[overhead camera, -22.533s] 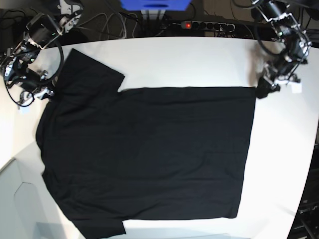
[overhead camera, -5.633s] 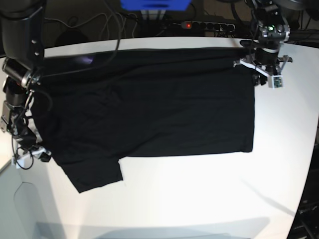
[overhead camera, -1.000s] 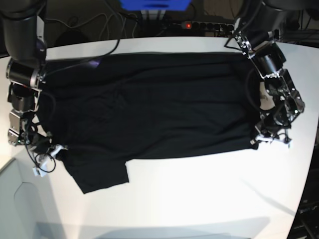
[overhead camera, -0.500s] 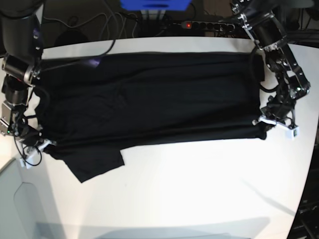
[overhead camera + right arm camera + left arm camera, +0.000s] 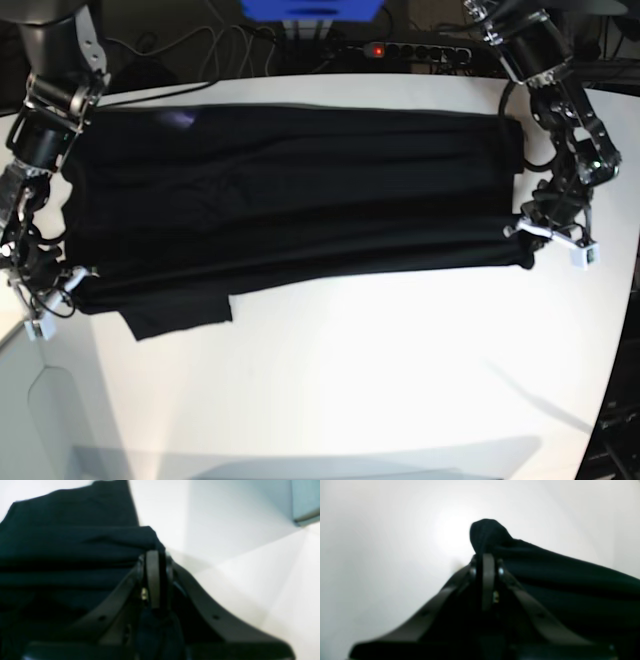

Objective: Fold the T-shirt properly
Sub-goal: 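Lift both side edges and fold them toward the collar, then release the right gripper and regrasp the folded shirt's end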

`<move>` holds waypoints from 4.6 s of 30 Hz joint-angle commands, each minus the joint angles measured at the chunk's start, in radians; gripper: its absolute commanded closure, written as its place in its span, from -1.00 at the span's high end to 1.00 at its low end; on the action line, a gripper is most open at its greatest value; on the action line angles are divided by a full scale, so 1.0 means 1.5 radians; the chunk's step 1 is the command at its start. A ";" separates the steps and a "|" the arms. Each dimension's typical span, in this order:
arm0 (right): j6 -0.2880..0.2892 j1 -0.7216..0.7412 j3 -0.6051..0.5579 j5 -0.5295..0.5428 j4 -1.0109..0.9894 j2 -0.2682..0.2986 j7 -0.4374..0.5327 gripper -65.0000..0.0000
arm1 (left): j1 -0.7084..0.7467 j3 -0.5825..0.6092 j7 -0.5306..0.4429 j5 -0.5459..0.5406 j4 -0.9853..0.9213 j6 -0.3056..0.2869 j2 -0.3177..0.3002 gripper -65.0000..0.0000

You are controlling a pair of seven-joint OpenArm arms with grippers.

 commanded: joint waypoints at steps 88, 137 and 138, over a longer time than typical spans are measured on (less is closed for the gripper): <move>-0.005 -0.138 0.107 0.006 0.402 -0.150 -0.274 -0.47 | 0.151 -0.008 -0.021 0.104 0.097 0.005 0.019 -1.00; -0.005 -0.087 0.033 0.141 -0.018 -0.097 -0.293 -1.00 | 0.151 -0.005 -0.021 0.104 0.095 0.005 0.019 -0.99; -0.005 -0.083 0.033 0.141 -0.018 -0.097 -0.297 -1.00 | 0.151 -0.005 -0.021 0.104 0.095 0.005 0.019 -0.99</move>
